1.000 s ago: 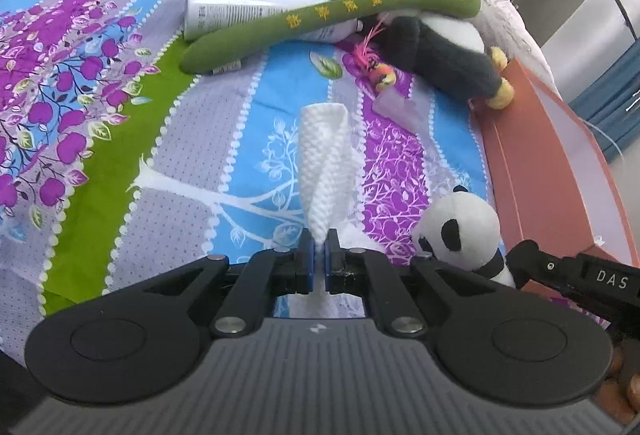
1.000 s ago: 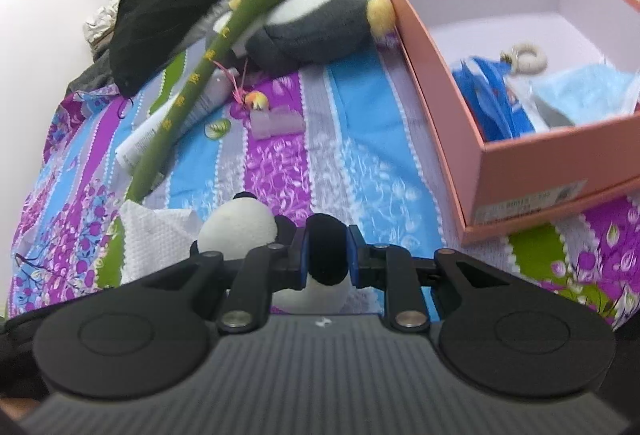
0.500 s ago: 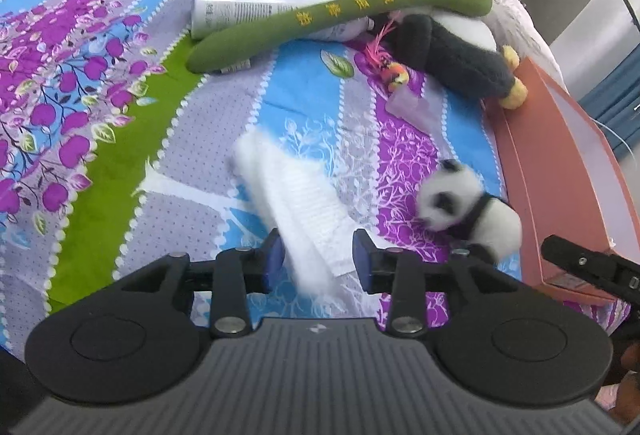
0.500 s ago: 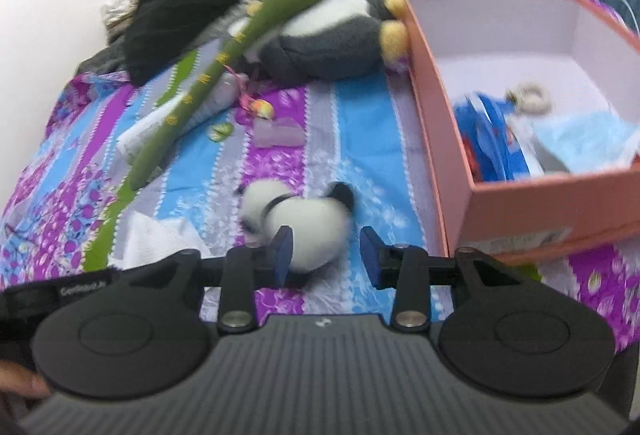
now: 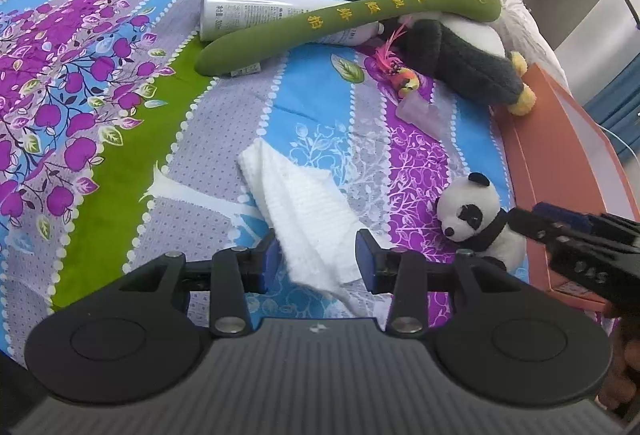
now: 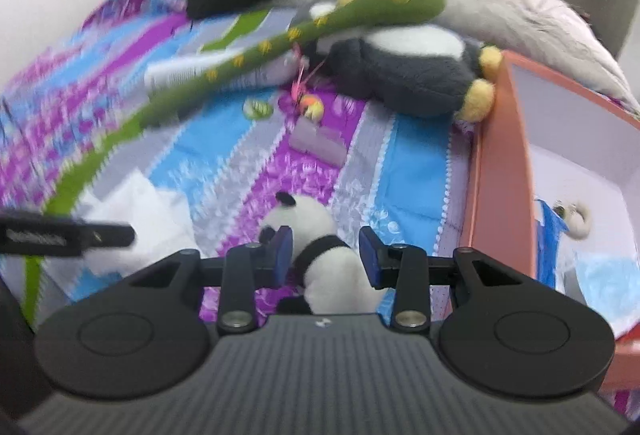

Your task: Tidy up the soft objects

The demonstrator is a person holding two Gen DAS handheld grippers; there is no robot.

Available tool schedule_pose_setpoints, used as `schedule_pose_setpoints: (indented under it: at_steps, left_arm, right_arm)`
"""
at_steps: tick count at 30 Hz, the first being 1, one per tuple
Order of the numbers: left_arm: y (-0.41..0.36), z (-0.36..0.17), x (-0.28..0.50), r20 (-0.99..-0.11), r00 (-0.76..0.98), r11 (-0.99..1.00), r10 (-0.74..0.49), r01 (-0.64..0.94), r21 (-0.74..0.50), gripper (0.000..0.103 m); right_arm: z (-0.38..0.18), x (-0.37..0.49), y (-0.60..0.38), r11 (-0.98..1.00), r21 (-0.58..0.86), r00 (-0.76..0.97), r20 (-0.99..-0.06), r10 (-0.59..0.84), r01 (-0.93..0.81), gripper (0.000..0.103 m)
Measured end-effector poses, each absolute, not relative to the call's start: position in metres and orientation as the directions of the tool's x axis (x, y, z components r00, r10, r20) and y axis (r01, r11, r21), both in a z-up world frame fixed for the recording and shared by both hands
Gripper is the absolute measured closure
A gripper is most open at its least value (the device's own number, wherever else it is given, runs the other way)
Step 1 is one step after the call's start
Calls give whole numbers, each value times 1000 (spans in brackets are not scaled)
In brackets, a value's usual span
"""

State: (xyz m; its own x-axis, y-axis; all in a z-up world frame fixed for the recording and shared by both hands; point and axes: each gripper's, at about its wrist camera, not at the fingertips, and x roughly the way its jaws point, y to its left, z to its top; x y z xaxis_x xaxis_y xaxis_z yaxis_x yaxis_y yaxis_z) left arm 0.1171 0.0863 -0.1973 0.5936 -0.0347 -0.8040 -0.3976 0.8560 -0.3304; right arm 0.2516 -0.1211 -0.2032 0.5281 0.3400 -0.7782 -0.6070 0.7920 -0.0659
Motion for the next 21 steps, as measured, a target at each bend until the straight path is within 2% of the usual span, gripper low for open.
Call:
schedule_pose_setpoints:
  at_steps: [3, 6, 7, 11, 16, 21]
  left_arm:
    - [89, -200, 118, -806, 591, 853, -29, -406, -329, 57]
    - [92, -204, 117, -809, 588, 848, -22, -418, -327, 57]
    - [93, -205, 117, -810, 586, 846, -20, -422, -326, 57]
    - [95, -209, 118, -813, 582, 842, -16, -430, -325, 57]
    - [95, -215, 122, -819, 574, 842, -18, -433, -322, 57]
    - [95, -220, 129, -825, 566, 848, -5, -435, -304, 57]
  right_arm:
    - [-213, 260, -121, 771, -31, 469, -809, 355, -637, 63]
    - [-220, 262, -119, 763, -72, 481, -814, 327, -642, 61]
    - [-220, 264, -121, 767, -43, 467, -815, 343, -640, 58]
    - [-223, 271, -130, 795, 29, 453, -809, 374, -605, 58]
    - [-221, 266, -128, 807, 3, 484, -799, 358, -591, 69]
    - [-208, 253, -136, 842, 16, 530, -770, 354, -539, 73]
